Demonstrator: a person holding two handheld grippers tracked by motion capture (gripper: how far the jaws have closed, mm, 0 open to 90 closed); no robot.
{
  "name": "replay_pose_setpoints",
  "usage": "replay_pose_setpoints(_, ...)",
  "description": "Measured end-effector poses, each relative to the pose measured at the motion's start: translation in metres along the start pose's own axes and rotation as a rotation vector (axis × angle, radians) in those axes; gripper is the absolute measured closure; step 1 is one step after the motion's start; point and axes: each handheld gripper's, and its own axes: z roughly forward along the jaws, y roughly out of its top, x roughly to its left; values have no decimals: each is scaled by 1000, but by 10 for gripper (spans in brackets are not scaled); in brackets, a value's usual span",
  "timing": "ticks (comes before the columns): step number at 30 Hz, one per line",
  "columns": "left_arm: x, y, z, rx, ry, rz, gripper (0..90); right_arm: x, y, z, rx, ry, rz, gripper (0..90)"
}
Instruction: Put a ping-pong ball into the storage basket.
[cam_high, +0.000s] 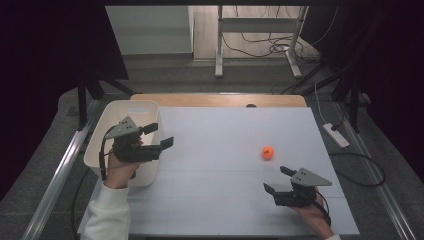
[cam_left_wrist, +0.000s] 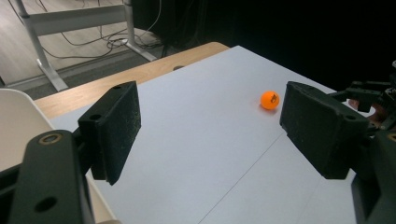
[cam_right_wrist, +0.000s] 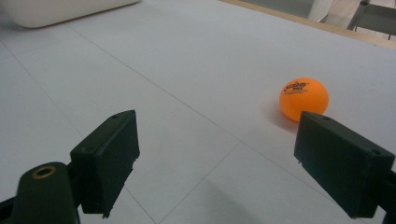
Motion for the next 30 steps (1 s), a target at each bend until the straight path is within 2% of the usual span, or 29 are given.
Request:
replay_pose_setpoints(6, -4, -1, 5, 10, -7, 1, 210, 0, 0, 1, -1, 6, -7, 140)
replay_pose_setpoints(17, -13, -3, 21, 35, -58, 10, 208, 0, 0, 0, -4, 6, -11, 140)
replay_pose_setpoints(30, -22, -6, 37, 78, -78, 33, 204, 0, -1, 0, -3, 10, -8, 140)
